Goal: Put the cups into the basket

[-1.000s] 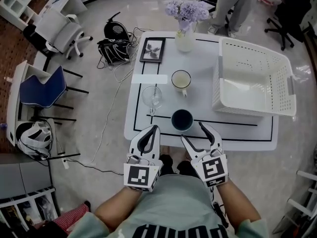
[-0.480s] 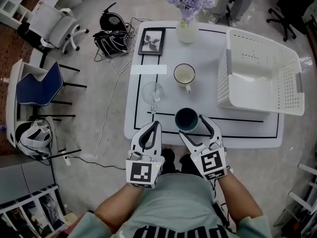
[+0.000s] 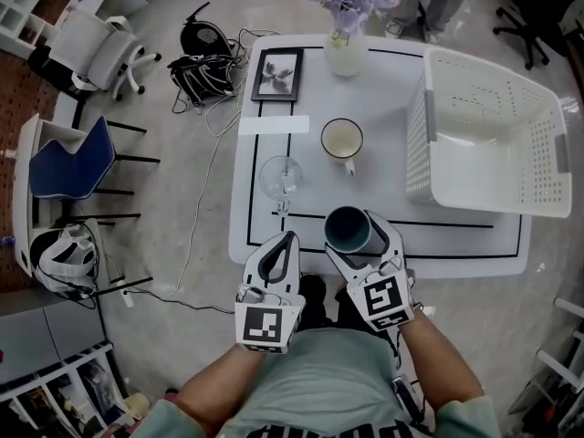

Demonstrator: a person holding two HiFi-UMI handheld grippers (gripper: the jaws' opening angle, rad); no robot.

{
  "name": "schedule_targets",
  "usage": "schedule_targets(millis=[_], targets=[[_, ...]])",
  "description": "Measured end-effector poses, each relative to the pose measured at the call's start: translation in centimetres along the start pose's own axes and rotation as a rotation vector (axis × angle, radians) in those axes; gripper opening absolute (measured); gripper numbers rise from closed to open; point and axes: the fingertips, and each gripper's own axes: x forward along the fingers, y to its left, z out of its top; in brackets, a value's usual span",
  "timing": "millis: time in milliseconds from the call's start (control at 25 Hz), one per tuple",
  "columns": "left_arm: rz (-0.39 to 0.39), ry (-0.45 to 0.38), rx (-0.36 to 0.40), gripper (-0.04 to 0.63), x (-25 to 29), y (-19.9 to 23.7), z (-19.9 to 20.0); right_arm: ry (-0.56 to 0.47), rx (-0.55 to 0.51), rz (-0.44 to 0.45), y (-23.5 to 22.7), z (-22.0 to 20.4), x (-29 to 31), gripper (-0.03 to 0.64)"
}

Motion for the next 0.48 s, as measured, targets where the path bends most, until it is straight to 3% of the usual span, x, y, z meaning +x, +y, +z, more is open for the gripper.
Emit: schedule_targets(millis=[480], targets=[[-0.011,0.022,0.008,0.002,0.7,0.2,-1.1,-0.02,-0.043,0.018,0.1,0.1,2.3,0.362]])
